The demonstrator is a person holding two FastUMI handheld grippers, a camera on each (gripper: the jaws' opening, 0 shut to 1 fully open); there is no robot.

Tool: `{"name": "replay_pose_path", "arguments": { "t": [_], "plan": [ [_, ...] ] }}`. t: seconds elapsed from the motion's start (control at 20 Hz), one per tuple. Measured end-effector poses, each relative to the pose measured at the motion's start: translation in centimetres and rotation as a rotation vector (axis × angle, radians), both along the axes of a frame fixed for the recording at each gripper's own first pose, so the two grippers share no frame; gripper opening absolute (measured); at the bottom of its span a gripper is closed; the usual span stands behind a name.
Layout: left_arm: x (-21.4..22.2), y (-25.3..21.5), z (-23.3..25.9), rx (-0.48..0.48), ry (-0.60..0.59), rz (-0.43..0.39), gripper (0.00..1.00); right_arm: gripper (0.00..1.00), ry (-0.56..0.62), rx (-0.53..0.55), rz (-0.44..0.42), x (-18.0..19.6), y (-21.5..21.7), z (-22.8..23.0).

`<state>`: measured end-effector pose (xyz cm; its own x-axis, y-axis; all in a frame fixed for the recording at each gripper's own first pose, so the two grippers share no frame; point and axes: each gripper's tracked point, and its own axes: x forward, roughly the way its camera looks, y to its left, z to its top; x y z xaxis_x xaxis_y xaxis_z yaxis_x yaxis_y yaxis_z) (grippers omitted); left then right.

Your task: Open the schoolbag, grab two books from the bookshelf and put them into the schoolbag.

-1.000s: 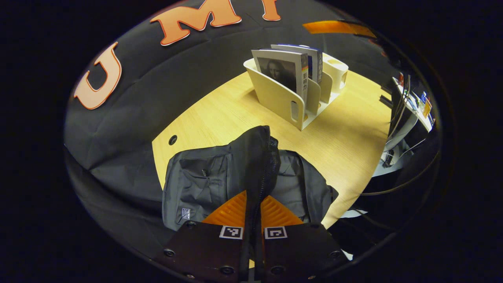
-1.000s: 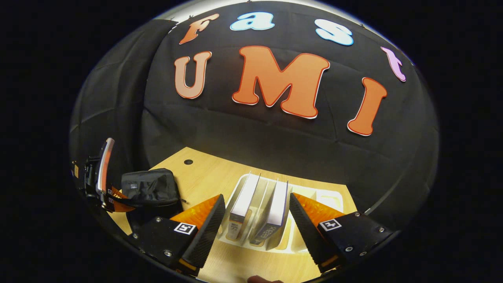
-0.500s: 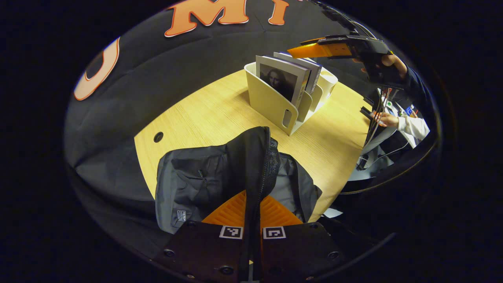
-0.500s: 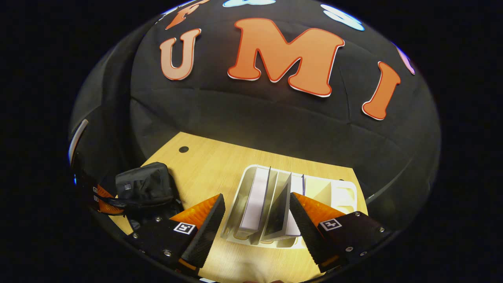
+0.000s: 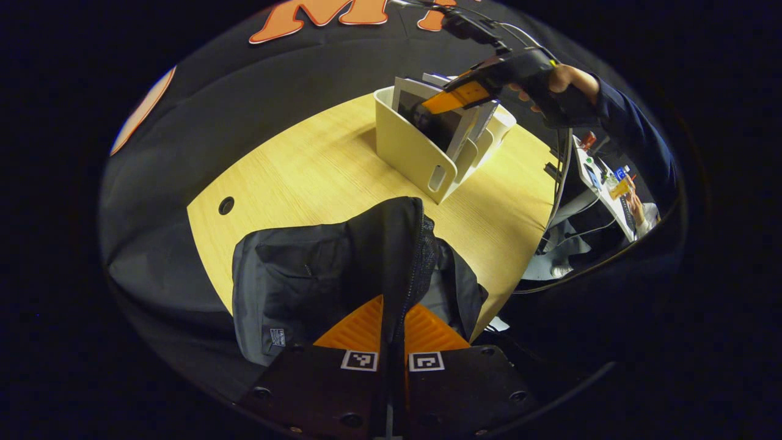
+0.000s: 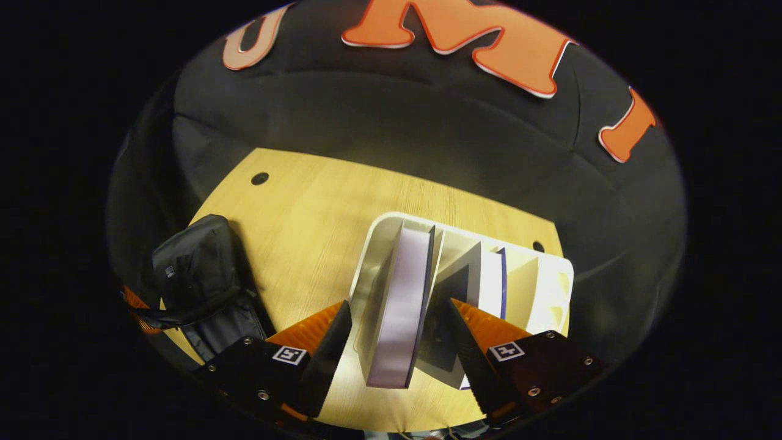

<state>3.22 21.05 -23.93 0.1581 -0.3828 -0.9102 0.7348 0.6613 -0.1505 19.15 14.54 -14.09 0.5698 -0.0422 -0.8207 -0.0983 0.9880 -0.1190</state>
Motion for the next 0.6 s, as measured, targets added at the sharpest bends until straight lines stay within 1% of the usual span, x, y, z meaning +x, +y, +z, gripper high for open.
{"name": "replay_pose_path", "arguments": {
  "t": [0.05,0.1,0.15,0.2,0.25,0.3,0.35,0.4,0.45,0.5,0.55,0.6],
  "plan": [
    [0.2,0.1,-0.1,-0.001,0.003,-0.009,0.05,0.87,0.042,0.021,-0.022,0.1,0.0,-0.5],
    [0.4,0.1,-0.2,-0.004,0.013,-0.011,0.05,0.84,0.075,0.025,-0.053,0.1,-0.4,-1.0],
    [0.4,0.1,-0.3,-0.01,0.025,-0.014,0.05,0.76,0.113,0.021,-0.073,0.1,-0.7,-1.6],
    [0.3,0.1,-0.3,-0.026,0.045,-0.013,0.05,0.71,0.137,0.018,-0.097,0.3,-0.9,-2.3],
    [0.5,0.1,-0.1,-0.047,0.064,0.001,0.05,0.65,0.167,0.024,-0.111,0.4,-0.9,-2.8],
    [0.8,-0.1,0.0,-0.063,0.077,0.017,0.05,0.63,0.187,0.033,-0.137,0.6,-1.0,-3.3],
    [1.1,0.2,0.2,-0.066,0.076,0.02,0.05,0.57,0.212,0.051,-0.153,0.7,-0.9,-3.6],
    [1.7,0.9,0.1,-0.054,0.065,0.023,0.05,0.53,0.236,0.062,-0.177,0.3,-0.8,-3.4],
    [1.7,0.9,0.1,-0.057,0.072,0.027,0.05,0.52,0.227,0.08,-0.189,1.0,-0.6,-3.2],
    [1.2,0.7,0.2,-0.061,0.083,0.019,0.05,0.51,0.236,0.087,-0.192,1.0,-0.8,-3.6],
    [0.9,0.8,0.2,-0.056,0.077,0.007,0.05,0.44,0.243,0.107,-0.199,0.9,-0.6,-3.5],
    [0.9,0.9,-0.2,-0.05,0.069,-0.001,0.05,0.41,0.248,0.105,-0.199,0.8,-0.5,-3.7]
  ]
}}
